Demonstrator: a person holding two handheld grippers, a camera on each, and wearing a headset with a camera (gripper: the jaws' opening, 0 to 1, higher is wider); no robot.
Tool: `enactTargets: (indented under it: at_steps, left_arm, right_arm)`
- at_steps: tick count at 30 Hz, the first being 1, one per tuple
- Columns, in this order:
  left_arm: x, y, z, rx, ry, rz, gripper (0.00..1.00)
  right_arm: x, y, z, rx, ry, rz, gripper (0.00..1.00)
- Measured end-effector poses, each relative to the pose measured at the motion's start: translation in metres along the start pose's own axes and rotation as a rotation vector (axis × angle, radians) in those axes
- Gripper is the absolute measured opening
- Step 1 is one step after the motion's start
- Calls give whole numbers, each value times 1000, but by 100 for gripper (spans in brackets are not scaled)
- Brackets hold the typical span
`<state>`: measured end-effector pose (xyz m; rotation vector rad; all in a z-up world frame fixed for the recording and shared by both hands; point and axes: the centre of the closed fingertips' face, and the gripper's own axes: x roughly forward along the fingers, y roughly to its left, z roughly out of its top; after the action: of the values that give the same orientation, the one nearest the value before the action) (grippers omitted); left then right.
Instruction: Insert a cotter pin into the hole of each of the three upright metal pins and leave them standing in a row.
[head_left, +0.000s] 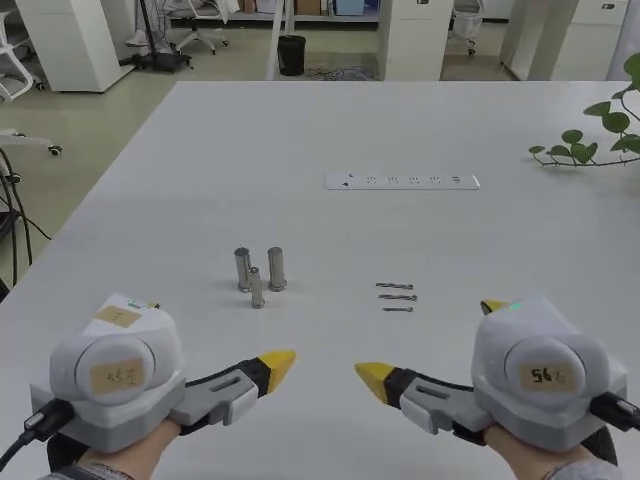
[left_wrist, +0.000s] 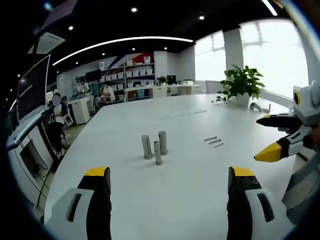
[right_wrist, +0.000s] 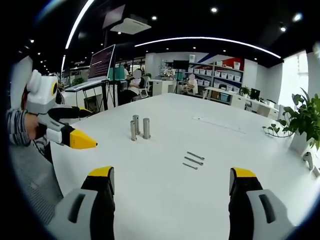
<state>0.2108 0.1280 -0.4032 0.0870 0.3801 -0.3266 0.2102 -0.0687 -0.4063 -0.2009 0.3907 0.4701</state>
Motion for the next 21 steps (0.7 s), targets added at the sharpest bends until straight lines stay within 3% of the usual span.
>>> enactTargets:
  at_steps: [21]
  left_arm:
    - [-2, 1, 2, 3, -13, 13, 98]
  right_arm:
    - [-2, -7, 1, 31, -17, -20, 92]
